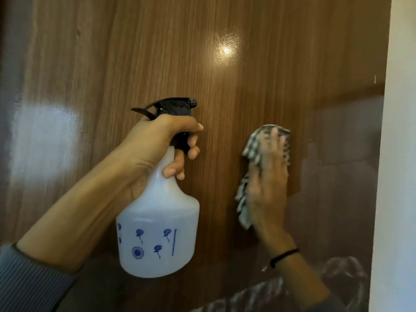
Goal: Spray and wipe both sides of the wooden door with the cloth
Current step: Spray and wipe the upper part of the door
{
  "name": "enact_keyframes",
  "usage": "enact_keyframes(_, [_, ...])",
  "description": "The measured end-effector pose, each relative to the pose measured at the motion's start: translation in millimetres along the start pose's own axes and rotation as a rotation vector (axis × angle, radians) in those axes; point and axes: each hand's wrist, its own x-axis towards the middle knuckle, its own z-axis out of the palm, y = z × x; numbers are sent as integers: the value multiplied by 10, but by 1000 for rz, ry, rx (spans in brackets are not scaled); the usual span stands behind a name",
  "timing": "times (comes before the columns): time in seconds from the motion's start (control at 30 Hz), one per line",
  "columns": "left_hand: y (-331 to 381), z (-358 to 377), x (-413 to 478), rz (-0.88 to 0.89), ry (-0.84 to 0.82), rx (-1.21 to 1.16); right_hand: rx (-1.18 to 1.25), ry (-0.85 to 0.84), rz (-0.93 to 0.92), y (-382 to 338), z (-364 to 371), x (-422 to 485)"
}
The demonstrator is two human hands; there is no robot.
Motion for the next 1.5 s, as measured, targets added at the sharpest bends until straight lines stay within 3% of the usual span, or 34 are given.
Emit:
enact_keyframes(0.17, [-5,-7,3,-13,18,2,-99,-328,-479,-223,7,-631])
enact_keyframes(0.23, [-2,-21,-8,-15,10,22,-111,-350,-528,-71,-59,-550])
enact_keyframes(0.33, [-8,-28,-20,-9,14,12,-121,-294,-417,81,-110,-407])
enact_keyframes(0.5, [-14,-26,-20,-20,-7,3,-12,-102,-51,563,-301,-113])
enact_keyframes(0.63, [-25,-17,-24,-16,-14,-1,93,4,179,464,-233,-71])
enact_keyframes(0.77, [-16,-2,-20,-12,-21,9,-10,-114,-52,96,-71,-281])
enact_keyframes(0.9, [-7,-8,-13,-9,-31,10,-50,-231,-299,176,-133,-175])
enact_keyframes(1.13, [-6,15,-21,-2,-13,10,68,22,93,208,-96,889])
enact_keyframes(1.2, [-10,8,-13,-4,-17,13,29,-8,26,36,-15,888])
enact_keyframes(1.4, [-33,15,39,-1,14,42,-89,-243,-567,-453,142,910])
enact_keyframes(1.5, [-23,22,38,-2,10,10,-71,-236,-559,-393,132,1309])
